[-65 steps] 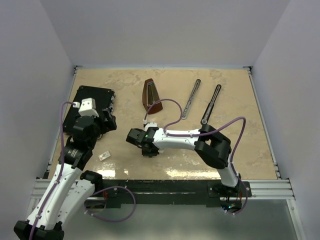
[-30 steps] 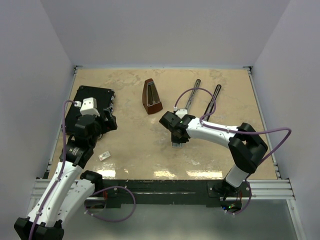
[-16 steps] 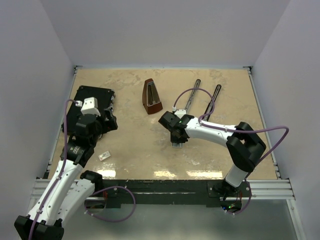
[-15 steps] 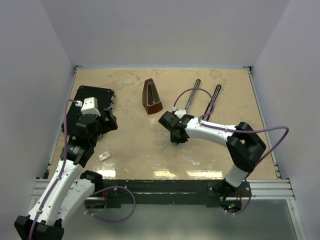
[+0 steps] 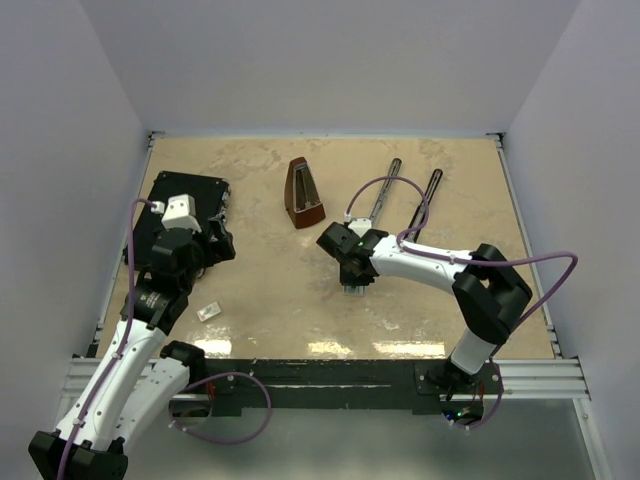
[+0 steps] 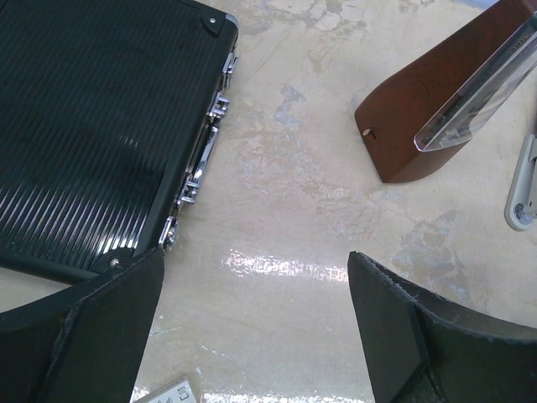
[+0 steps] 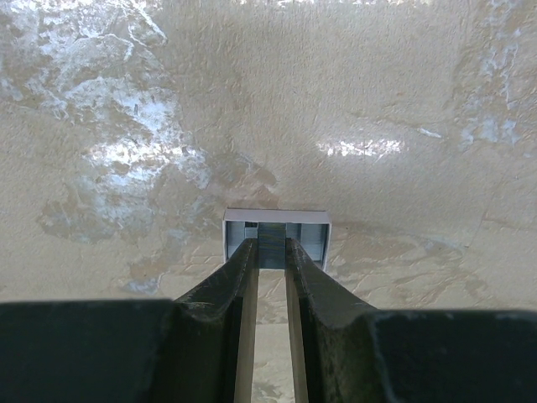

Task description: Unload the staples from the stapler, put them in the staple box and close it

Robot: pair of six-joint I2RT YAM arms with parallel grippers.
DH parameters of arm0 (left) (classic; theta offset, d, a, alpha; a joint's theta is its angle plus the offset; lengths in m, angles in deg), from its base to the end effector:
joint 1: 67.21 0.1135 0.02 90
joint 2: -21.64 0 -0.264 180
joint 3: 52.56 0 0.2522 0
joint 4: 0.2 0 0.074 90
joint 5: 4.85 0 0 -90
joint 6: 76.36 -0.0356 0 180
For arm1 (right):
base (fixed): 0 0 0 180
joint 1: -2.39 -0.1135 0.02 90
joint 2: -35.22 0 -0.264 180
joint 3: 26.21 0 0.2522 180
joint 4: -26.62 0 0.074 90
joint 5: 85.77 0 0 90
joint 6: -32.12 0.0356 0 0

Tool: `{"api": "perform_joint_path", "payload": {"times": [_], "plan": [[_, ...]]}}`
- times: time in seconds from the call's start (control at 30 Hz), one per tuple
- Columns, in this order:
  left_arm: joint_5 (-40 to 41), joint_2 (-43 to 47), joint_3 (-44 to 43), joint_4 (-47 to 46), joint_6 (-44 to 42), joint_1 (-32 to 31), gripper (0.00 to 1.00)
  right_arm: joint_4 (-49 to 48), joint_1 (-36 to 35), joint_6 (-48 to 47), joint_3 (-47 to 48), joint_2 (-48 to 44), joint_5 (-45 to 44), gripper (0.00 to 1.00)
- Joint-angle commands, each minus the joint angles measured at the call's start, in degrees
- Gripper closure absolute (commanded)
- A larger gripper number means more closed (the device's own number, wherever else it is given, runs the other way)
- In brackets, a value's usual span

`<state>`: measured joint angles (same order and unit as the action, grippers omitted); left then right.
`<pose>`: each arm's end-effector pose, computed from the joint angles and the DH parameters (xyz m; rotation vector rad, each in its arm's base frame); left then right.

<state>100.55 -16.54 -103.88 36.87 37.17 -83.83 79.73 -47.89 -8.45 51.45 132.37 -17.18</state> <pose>0.1532 -0.0359 0.2901 -0.2916 1.9558 -0.1895 0.2162 0.2399 0.1891 0.0573 2.6641 -0.0131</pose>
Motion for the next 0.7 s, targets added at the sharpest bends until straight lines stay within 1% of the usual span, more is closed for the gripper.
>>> {"api": "perform_joint_path", "payload": {"times": [0.0,0.67], "plan": [[-0.1,0.3,0.4,-1.2,0.6,0.3,0.05,-0.2,0.1,0.8,-0.4,-1.5,-0.4,0.80],[0.0,0.5,0.5,-1.2,0.6,0.3,0.05,-0.9,0.2,0.9,-1.4,-0.8,-0.7,0.79]]}}
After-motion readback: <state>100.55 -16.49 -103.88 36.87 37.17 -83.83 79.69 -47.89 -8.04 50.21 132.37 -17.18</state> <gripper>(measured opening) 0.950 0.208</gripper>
